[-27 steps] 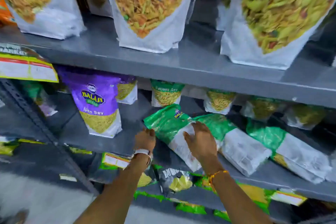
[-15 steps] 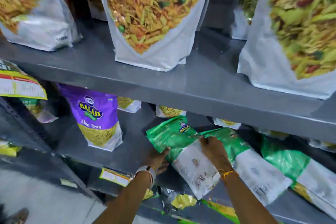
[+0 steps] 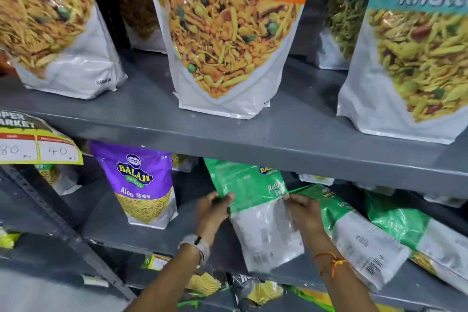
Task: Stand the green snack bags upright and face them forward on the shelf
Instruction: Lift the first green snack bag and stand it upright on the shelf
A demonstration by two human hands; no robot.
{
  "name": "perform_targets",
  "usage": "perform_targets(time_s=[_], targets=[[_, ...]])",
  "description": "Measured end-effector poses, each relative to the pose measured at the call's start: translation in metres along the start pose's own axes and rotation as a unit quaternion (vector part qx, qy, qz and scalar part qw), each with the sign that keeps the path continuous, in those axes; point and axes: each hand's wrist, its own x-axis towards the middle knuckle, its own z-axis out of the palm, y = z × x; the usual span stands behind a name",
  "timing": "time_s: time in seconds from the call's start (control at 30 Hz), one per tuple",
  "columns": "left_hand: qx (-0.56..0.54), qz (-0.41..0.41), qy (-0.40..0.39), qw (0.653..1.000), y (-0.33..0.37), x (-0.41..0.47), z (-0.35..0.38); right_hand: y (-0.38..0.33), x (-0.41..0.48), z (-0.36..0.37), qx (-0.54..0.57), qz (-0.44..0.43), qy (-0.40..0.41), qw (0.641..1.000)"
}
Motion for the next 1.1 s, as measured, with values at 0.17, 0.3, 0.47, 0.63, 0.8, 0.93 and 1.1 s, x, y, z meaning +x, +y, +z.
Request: perform_targets(time_s=[0.17, 0.3, 0.47, 0.63, 0.8, 0.93, 1.1], targets=[[0.063, 0.130, -0.071, 0.987, 0.048, 0.022, -0.019, -0.018, -0.013, 0.024, 0.159, -0.009, 0.012, 0.987], [0.118, 0.175, -0.072, 0.975, 0.067, 0.036, -0.029, -0.020, -0.022, 0.035, 0.200, -0.014, 0.009, 0.980], [0.132, 0.187, -0.117, 0.966, 0.046, 0.037, -0.044, 0.002, -0.039, 0.044, 0.194, 0.003, 0.009, 0.981], [0.105, 0.152, -0.137, 0.973, 0.022, 0.037, -0.047, 0.013, -0.038, 0.039, 0.173, -0.007, -0.011, 0.985], [0.151, 0.065, -0.235, 0.958, -0.026, 0.037, -0.063, 0.039, -0.065, 0.048, 0.053, 0.029, 0.093, 0.994], [0.122, 0.068, -0.199, 0.970, -0.029, 0.039, -0.064, 0.058, -0.092, 0.075, 0.031, -0.011, 0.177, 0.984], [0.099, 0.029, -0.198, 0.975, -0.024, 0.038, -0.053, 0.055, -0.107, 0.108, -0.005, -0.074, 0.115, 0.991]])
